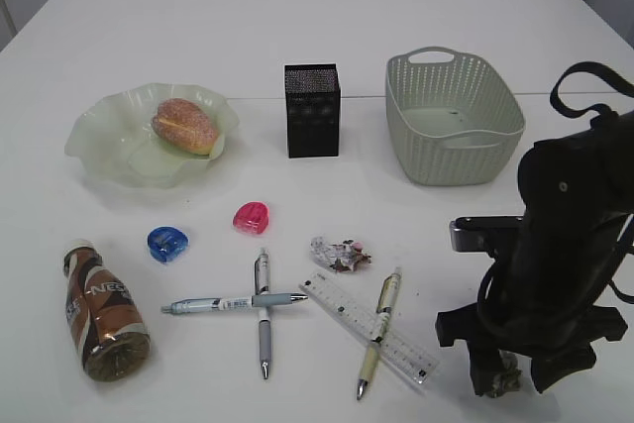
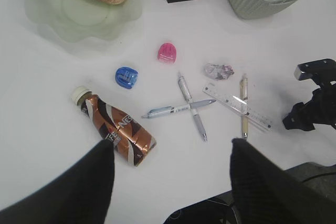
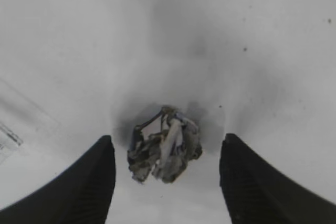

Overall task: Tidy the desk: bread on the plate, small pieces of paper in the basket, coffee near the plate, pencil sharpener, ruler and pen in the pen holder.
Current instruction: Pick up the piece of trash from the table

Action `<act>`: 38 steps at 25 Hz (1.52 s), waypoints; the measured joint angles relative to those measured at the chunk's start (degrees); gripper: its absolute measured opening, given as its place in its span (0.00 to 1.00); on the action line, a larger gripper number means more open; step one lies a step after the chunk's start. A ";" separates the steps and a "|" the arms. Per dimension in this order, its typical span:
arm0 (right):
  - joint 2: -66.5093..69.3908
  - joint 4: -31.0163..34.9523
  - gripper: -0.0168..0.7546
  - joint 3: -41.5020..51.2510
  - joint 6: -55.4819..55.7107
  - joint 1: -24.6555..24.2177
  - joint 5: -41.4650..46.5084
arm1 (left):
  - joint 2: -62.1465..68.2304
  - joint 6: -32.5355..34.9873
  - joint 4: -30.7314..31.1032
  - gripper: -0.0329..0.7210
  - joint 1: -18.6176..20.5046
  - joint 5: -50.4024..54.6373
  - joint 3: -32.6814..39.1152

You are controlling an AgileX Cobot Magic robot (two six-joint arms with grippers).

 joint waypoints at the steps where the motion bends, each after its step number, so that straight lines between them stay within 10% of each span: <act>1: 0.00 0.00 0.61 0.00 0.00 0.00 -0.04 | 0.00 0.00 0.00 0.71 0.00 0.00 0.00; 14: 0.07 -0.13 0.03 -0.35 0.00 0.12 -1.39 | 0.00 0.00 0.00 0.71 0.00 0.00 0.00; 38: -12.07 -5.55 0.01 -15.49 -2.29 0.12 10.77 | 0.00 0.00 0.00 0.70 0.00 0.00 0.00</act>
